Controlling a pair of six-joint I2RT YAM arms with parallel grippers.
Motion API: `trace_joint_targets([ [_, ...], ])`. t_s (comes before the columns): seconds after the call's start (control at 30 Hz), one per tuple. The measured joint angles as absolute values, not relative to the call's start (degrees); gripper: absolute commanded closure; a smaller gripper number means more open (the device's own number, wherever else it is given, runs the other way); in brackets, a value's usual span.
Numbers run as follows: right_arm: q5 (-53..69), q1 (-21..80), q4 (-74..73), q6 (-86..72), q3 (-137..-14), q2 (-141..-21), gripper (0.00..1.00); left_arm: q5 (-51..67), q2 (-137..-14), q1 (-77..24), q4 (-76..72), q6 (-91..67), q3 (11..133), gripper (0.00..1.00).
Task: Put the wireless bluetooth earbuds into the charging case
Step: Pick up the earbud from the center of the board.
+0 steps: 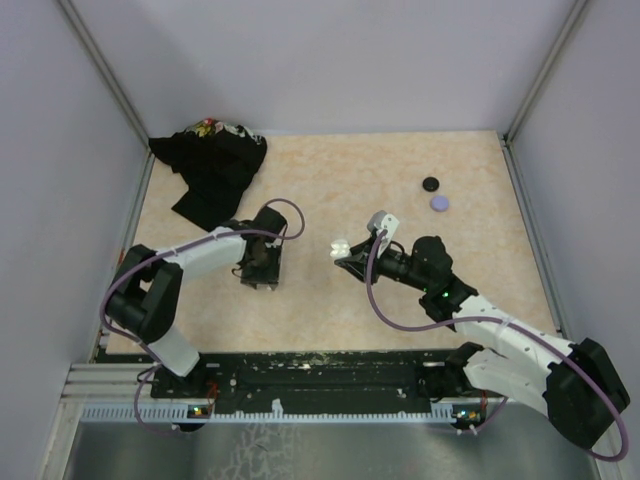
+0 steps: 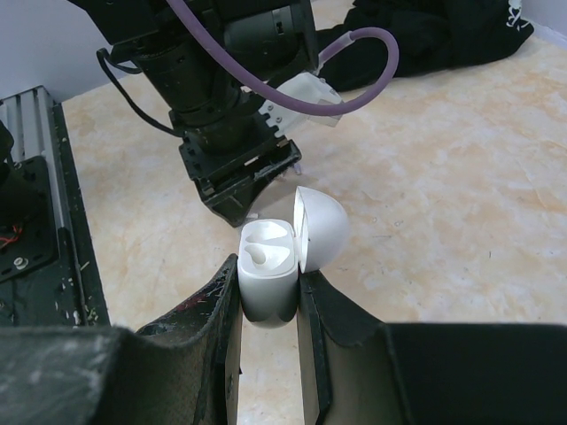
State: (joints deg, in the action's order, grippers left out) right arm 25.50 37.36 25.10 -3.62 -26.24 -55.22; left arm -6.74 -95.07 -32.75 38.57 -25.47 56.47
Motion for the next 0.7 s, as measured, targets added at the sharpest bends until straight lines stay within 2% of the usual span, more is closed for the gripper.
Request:
trace_joint_targets([
  [0.3, 25.47, 37.36, 25.26, -3.64, -26.15, -55.22, 1.00, -11.53, -94.28, -32.75, 40.82, -25.78, 56.23, 0.41],
  [0.5, 25.50, 37.36, 25.28, -3.66, -26.15, -55.22, 1.00, -13.15, -94.26, -32.75, 42.30, -26.26, 56.21, 0.32],
  [0.7, 25.54, 37.36, 25.30, -4.03, -26.15, -55.22, 1.00, -14.66, -92.86, -32.75, 43.18, -27.35, 55.18, 0.29],
])
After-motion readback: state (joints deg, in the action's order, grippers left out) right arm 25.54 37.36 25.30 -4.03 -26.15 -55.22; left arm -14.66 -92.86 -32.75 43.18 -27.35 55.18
